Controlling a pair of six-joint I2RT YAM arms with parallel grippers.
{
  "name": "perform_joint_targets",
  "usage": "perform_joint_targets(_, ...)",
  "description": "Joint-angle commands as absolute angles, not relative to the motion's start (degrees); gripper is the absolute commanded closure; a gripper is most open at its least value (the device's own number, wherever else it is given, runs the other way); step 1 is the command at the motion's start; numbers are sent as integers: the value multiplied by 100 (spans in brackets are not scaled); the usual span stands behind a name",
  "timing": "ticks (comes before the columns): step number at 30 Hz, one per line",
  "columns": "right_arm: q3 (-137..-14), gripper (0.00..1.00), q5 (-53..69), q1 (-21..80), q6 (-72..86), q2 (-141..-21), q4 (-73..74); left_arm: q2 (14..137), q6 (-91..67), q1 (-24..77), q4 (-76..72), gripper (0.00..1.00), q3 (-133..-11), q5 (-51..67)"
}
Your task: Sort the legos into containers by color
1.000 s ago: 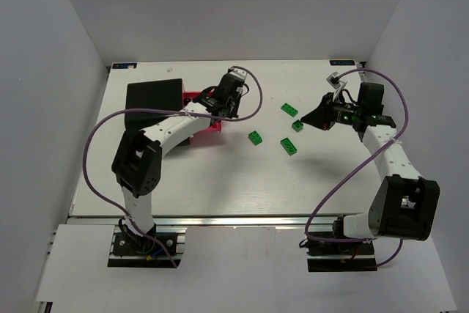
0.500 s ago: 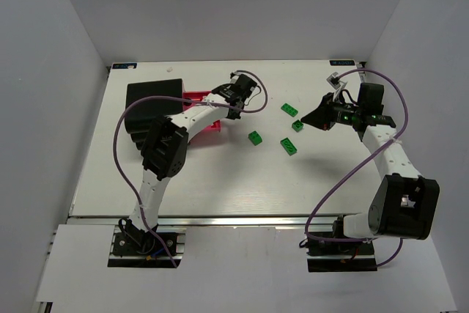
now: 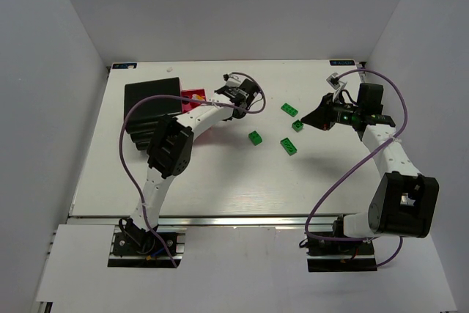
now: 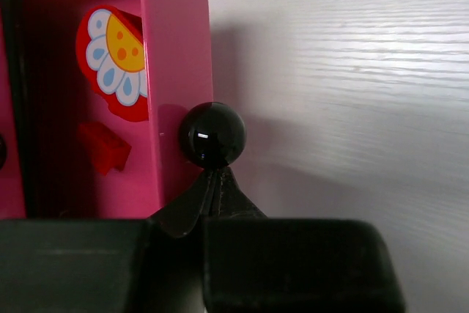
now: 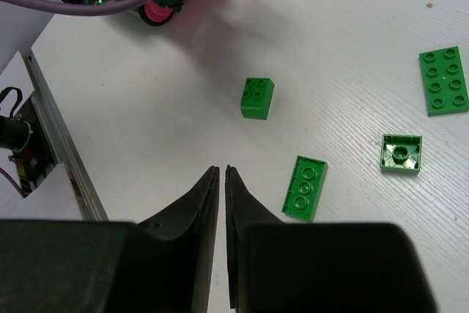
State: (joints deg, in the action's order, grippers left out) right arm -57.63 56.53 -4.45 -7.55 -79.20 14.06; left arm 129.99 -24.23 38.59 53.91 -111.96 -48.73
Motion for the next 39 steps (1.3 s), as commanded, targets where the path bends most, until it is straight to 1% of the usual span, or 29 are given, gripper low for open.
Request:
perform_joint_targets(1, -5880, 87, 5660, -475, -826, -7919, 1415, 12876, -2628, 3779, 5783, 90, -11022, -5791)
perform_joint_targets(4, -5889, 87, 5643, -483, -835, -7937, 1424, 12832, -2680, 3727, 5783, 86, -10863, -5941)
perform_joint_targets(6, -5889, 87, 5643, -483, -835, -7937, 1433, 12823, -2707, 3727, 5827, 86, -10820, -5976)
perform_joint_targets(10, -5889, 86, 5643, -501, -835, -7963, 1433, 12806, -2865, 3727, 5924, 78, -10749, -6143)
perform_joint_targets(11, -5889, 87, 5634, -510, -835, -7954, 1433, 12797, -2883, 3674, 5941, 74, -10723, -6161)
perform_joint_targets(12, -5889, 87, 5642, -510, -835, -7954, 1433, 12788, -2918, 3674, 5968, 72, -10679, -6179)
perform_joint_targets(17, -5889, 87, 5642, -510, -844, -7954, 1433, 12657, -2971, 3568, 5977, 68, -10512, -6222)
perform_joint_targets(27, -5889, 87, 5643, -527, -853, -7989, 1433, 12410, -2953, 3401, 5924, 68, -10248, -6258)
perform_joint_targets(31, -5889, 87, 5634, -519, -853, -7989, 1450, 12340, -2813, 3401, 5801, 69, -10178, -6161)
perform_joint_targets(33, -5889, 87, 5634, -518, -852, -7998, 1450, 12305, -2699, 3401, 5626, 72, -10108, -6056)
perform_joint_targets(34, -5889, 87, 5634, -519, -853, -8007, 1450, 12218, -2429, 3401, 5503, 74, -10029, -5899)
perform_joint_targets(35, -5889, 87, 5642, -519, -861, -7998, 1450, 12165, -2252, 3401, 5319, 80, -9941, -5802)
perform_joint_targets(38, -5889, 87, 5634, -519, -861, -8007, 1450, 12068, -1864, 3463, 4765, 87, -9677, -5599)
perform_joint_targets(39, -5889, 87, 5642, -510, -861, -8007, 1450, 12076, -1811, 3515, 4720, 88, -9668, -5564)
